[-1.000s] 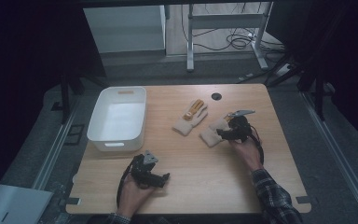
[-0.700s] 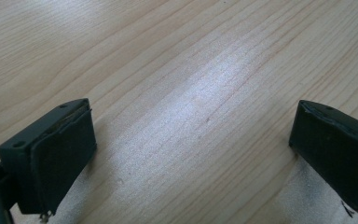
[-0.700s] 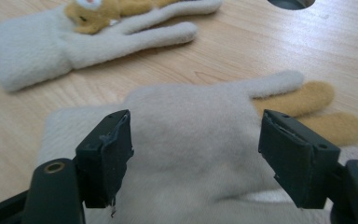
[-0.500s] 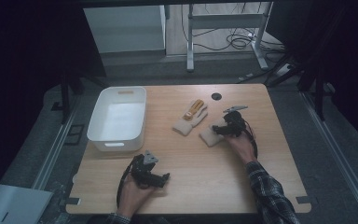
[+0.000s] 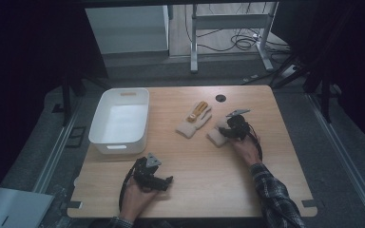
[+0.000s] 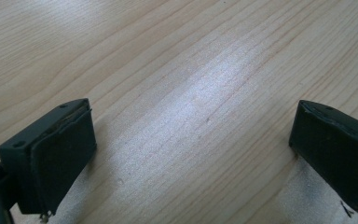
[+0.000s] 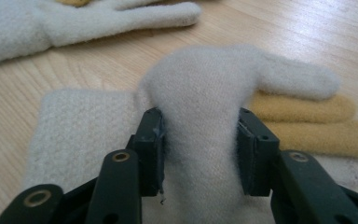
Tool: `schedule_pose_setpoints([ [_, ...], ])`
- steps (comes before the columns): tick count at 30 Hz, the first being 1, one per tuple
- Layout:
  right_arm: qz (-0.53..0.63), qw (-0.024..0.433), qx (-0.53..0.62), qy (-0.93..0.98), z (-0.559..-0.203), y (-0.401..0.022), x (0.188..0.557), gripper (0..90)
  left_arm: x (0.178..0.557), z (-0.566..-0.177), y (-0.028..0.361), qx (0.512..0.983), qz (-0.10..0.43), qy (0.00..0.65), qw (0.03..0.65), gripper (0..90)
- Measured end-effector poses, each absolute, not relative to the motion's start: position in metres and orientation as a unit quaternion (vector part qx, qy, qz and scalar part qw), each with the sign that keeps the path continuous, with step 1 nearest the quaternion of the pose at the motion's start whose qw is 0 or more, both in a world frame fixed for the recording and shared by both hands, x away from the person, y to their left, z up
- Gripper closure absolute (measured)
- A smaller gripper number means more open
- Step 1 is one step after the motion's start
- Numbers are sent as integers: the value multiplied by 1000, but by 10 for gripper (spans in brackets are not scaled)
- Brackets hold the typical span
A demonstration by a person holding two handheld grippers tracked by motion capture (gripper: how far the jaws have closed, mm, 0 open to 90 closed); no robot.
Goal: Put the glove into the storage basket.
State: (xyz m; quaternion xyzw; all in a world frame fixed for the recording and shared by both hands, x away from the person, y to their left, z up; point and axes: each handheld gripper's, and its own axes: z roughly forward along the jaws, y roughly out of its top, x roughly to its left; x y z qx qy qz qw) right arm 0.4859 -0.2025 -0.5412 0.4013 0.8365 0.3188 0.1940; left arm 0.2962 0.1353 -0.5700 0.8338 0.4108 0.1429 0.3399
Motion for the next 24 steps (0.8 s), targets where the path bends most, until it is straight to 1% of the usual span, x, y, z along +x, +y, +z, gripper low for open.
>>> schedule_pose_setpoints([
  [3,320,193,395,839,-540,-204,484,596,296,-570,135,834,143,411,340,4],
  [4,325,190,394,838,-537,-206,482,631,296,-570,135,834,143,411,340,4],
  [5,325,190,394,838,-537,-206,482,631,296,-570,135,834,143,411,340,4],
  [7,339,185,388,837,-533,-210,479,723,296,-570,135,834,143,411,340,4],
  [8,347,185,380,837,-526,-213,476,785,296,-570,135,834,142,410,340,4],
  [18,345,182,355,850,-511,-216,462,815,296,-570,135,834,143,411,340,6],
  [24,363,172,330,854,-493,-215,447,815,296,-570,135,834,143,411,340,6],
])
